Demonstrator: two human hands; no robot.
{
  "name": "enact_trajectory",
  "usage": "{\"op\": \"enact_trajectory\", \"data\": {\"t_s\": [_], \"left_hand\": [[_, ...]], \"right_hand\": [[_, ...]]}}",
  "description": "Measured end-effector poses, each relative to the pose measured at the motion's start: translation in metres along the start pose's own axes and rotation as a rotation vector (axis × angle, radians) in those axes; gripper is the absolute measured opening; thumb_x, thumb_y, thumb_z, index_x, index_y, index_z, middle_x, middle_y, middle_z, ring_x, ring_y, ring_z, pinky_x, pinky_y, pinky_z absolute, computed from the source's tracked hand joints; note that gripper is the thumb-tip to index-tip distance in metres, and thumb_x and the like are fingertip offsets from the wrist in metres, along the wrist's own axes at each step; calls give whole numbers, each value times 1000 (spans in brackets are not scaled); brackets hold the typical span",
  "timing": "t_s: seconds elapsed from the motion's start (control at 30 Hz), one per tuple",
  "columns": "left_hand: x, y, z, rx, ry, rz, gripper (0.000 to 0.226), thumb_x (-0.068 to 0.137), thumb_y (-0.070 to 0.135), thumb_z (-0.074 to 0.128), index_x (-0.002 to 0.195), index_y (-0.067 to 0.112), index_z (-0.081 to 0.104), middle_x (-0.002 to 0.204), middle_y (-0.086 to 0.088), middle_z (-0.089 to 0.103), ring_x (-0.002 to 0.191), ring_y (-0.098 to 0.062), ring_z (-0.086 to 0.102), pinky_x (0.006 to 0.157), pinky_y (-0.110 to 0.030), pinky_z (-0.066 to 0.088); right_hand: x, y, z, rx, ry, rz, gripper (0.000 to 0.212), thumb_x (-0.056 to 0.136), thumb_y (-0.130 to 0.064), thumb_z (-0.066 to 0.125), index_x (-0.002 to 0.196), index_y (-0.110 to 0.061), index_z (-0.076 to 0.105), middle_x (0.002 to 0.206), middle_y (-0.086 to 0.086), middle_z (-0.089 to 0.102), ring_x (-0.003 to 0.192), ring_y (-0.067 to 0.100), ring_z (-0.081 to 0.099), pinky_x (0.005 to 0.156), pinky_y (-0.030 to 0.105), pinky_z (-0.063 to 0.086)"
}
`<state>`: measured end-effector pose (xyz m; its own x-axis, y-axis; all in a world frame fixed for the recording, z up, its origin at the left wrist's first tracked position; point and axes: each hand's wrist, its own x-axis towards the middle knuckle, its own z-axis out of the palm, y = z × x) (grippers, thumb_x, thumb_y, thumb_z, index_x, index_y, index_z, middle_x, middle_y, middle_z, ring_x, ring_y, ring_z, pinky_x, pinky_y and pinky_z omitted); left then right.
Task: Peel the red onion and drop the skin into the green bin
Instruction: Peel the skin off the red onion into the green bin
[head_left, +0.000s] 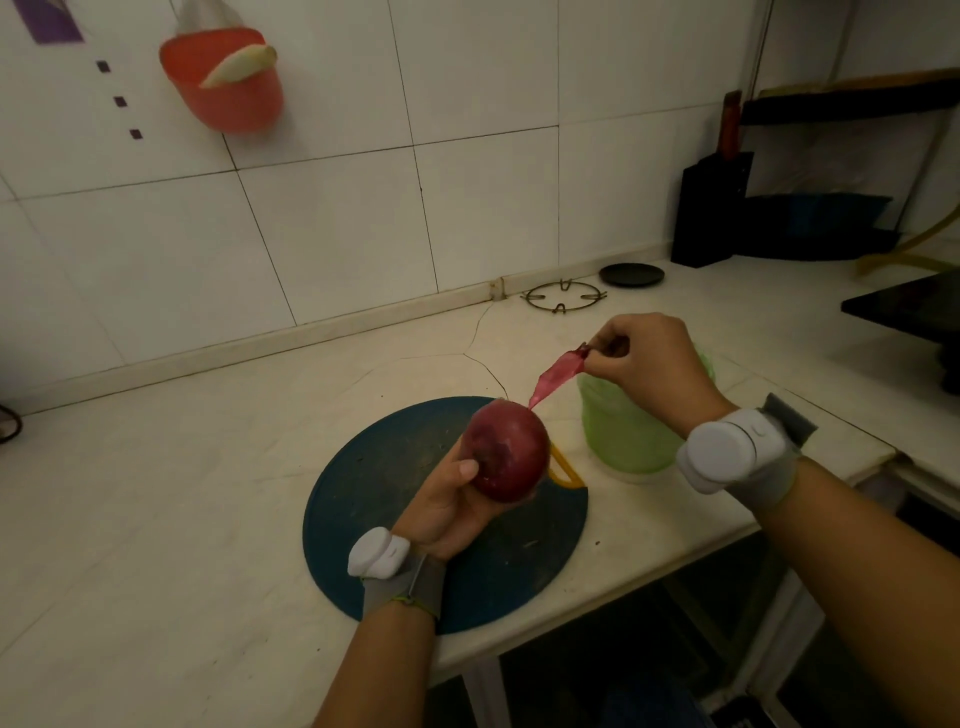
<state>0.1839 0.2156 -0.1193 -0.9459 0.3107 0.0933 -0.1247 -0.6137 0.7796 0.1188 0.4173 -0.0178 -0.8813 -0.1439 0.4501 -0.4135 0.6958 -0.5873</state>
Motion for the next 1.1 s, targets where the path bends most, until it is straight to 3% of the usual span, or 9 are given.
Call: {"op": "enact_trajectory", "data": {"t_s": [0.13, 0.23, 0.37, 0.47, 0.57, 0.73, 0.9, 1.0, 1.1], "left_hand": [[0, 2, -2, -223, 110, 115, 92, 25, 20, 96, 111, 16, 63, 104, -15, 70, 94, -32, 68, 69, -42, 59], [1, 3, -1, -289, 162, 150, 92, 24, 18, 96, 110, 18, 65, 116, -17, 61, 101, -34, 64, 70, -43, 59], [3, 3, -1, -261, 173, 129, 102, 24, 17, 96, 118, 17, 56, 119, -17, 57, 94, -33, 69, 67, -41, 58], [3, 1, -3, -231, 131, 118, 91, 28, 14, 95, 114, 19, 65, 115, -16, 64, 97, -34, 67, 69, -43, 58], [4, 1, -4, -159, 77, 140, 77, 37, 13, 93, 110, 25, 71, 112, -11, 69, 104, -34, 65, 77, -44, 57], [4, 0, -5, -59, 58, 136, 85, 43, 9, 89, 121, 29, 63, 120, -9, 65, 113, -33, 60, 83, -45, 54], [4, 0, -5, -28, 63, 137, 90, 41, 7, 90, 123, 30, 61, 125, -11, 60, 113, -33, 60, 85, -46, 53], [4, 0, -7, 11, 57, 140, 90, 46, 8, 88, 128, 29, 56, 134, -16, 51, 118, -34, 56, 89, -46, 51], [4, 0, -8, 49, 47, 135, 91, 50, 9, 87, 131, 28, 53, 135, -19, 49, 120, -35, 54, 91, -46, 50]], "right_hand": [[3, 2, -8, -6, 36, 12, 16, 80, -17, 69, 96, -12, 69, 80, -3, 59, 65, -2, 48, 58, 7, 34], [7, 6, -17, -21, 105, 20, 15, 80, -16, 69, 95, -11, 69, 80, -2, 60, 64, -2, 48, 57, 5, 32], [12, 14, -34, -73, 213, 29, 13, 80, -15, 68, 92, -9, 71, 81, 3, 65, 69, 10, 53, 65, 13, 37], [16, 24, -41, -142, 221, 63, 14, 83, -14, 64, 93, -9, 72, 88, 9, 68, 76, 17, 56, 74, 25, 42], [19, 33, -39, -207, 204, 99, 19, 88, -11, 56, 96, -7, 72, 94, 11, 70, 84, 23, 61, 76, 25, 41], [14, 27, -30, -186, 175, 52, 15, 88, -19, 61, 93, -8, 70, 90, 8, 68, 75, 16, 56, 71, 22, 39], [-7, -5, -7, 24, -113, -171, 22, 81, -26, 69, 101, -25, 60, 98, -9, 59, 80, -1, 56, 63, 11, 46], [-20, -18, 11, 97, -371, -233, 50, 77, -36, 71, 123, -28, 54, 116, -12, 58, 95, 0, 59, 77, 18, 53], [-26, -24, 24, 72, -456, -271, 62, 77, -36, 71, 133, -25, 47, 124, -9, 58, 102, 3, 58, 85, 19, 51]]}}
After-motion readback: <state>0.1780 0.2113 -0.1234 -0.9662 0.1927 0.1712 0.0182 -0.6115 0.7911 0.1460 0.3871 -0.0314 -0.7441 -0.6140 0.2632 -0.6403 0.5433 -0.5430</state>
